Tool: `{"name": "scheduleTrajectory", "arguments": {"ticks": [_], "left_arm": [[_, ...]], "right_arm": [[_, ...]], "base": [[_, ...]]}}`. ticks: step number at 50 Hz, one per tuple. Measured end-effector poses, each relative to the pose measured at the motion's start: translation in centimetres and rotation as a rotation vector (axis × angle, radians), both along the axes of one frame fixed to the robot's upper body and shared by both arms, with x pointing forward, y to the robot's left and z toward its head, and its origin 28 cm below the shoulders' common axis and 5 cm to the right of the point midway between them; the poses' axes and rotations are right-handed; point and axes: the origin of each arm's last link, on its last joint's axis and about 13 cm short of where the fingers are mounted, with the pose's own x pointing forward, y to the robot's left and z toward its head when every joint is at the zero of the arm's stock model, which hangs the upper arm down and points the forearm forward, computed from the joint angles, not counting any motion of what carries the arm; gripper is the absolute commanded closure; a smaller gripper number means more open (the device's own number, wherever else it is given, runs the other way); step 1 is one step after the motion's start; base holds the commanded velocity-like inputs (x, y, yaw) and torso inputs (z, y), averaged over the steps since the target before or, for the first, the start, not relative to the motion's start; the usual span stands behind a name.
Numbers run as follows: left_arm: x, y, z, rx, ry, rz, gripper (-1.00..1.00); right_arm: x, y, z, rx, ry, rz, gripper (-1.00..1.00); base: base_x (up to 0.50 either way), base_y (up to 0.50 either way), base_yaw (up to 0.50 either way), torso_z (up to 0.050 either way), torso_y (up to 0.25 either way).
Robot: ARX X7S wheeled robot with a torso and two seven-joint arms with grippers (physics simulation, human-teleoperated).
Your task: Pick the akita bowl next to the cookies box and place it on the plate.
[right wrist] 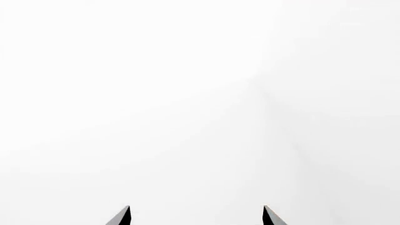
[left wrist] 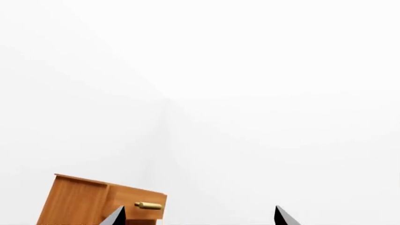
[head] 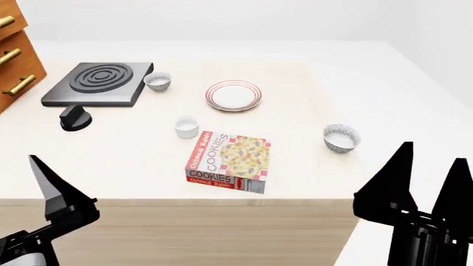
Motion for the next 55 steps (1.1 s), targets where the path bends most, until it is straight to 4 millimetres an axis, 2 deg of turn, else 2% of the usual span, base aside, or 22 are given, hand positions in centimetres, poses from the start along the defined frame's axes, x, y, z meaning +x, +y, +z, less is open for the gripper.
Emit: {"name": "scheduleTrajectory", "arguments": {"ticks": [4,28,55], "left_arm": [[0.0,0.0,0.0,0.000,0.003,-0.001,-1.00],[0.1,0.0,-0.1,0.001,0.016,-0.007,-1.00],[0.3,-0.1,-0.4,0.002,0.031,-0.007,-1.00]], "right_arm": [[-0.1,0.2,0.0,-0.024,0.009,0.013,-1.00],[-0.3,0.9,0.2,-0.115,0.038,0.057,-1.00],[-0.5,1.3,-0.3,-0.241,0.010,0.035,-1.00]], "base": [[0.02,0.00,0.00,0.000,0.000],[0.50,-0.10,0.00,0.000,0.000],[0.50,0.03,0.00,0.000,0.001]]}}
